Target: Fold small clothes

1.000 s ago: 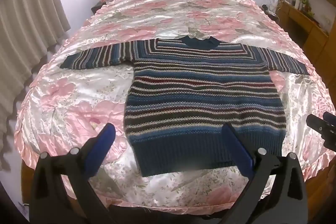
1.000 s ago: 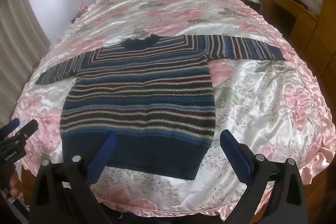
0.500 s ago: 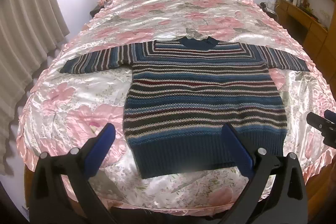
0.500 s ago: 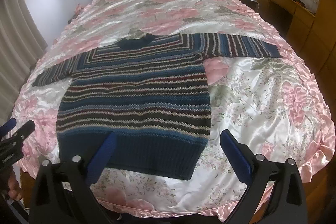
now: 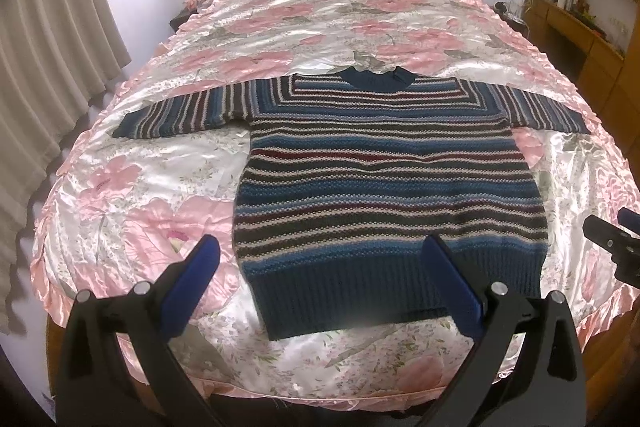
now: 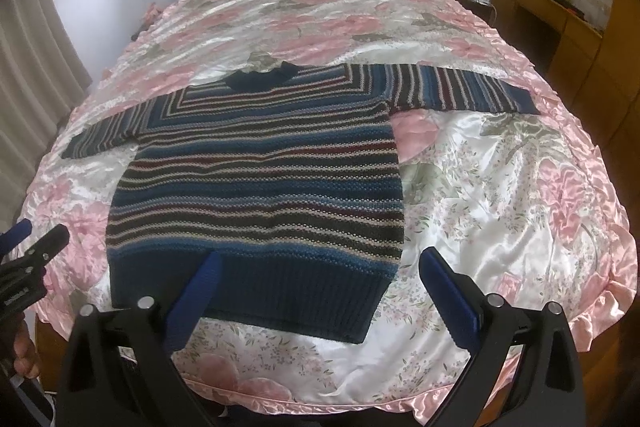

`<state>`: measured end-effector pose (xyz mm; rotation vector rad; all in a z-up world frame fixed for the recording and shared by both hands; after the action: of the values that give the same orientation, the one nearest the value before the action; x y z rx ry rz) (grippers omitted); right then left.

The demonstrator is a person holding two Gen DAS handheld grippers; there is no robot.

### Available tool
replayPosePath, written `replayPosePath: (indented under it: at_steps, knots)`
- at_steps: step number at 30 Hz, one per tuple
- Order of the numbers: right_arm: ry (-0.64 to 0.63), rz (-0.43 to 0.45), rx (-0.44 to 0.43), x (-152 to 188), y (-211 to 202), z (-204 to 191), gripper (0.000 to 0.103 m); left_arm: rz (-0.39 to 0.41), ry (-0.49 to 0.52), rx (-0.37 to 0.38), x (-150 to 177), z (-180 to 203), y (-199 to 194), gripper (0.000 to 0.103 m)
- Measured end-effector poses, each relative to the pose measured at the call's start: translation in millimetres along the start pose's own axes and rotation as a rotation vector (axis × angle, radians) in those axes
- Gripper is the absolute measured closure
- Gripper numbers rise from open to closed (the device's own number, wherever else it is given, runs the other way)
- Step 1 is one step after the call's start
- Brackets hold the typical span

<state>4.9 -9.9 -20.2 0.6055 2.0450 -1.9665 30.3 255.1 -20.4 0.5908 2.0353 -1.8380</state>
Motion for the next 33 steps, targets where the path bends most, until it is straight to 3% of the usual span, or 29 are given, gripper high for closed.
replayPosePath:
  at_steps: [33]
  knots:
    - [-0.005, 0.003, 0.001, -6.2, -1.0, -3.5, 0.004, -0.005, 0.008, -0.021, -0.2, -1.0, 7.6, 0.003]
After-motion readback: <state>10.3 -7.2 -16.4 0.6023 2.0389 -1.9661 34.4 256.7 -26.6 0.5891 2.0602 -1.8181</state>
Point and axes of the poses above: each gripper's, at about its wrist camera, not at the fingertips, and y roughly the way its jaws point, z to its right, x to its underside, the point moved 1 cm from there along y, roughly the way its jaws point, and after that the axes turned 7 degrees about -z, right-handed, at the moved point
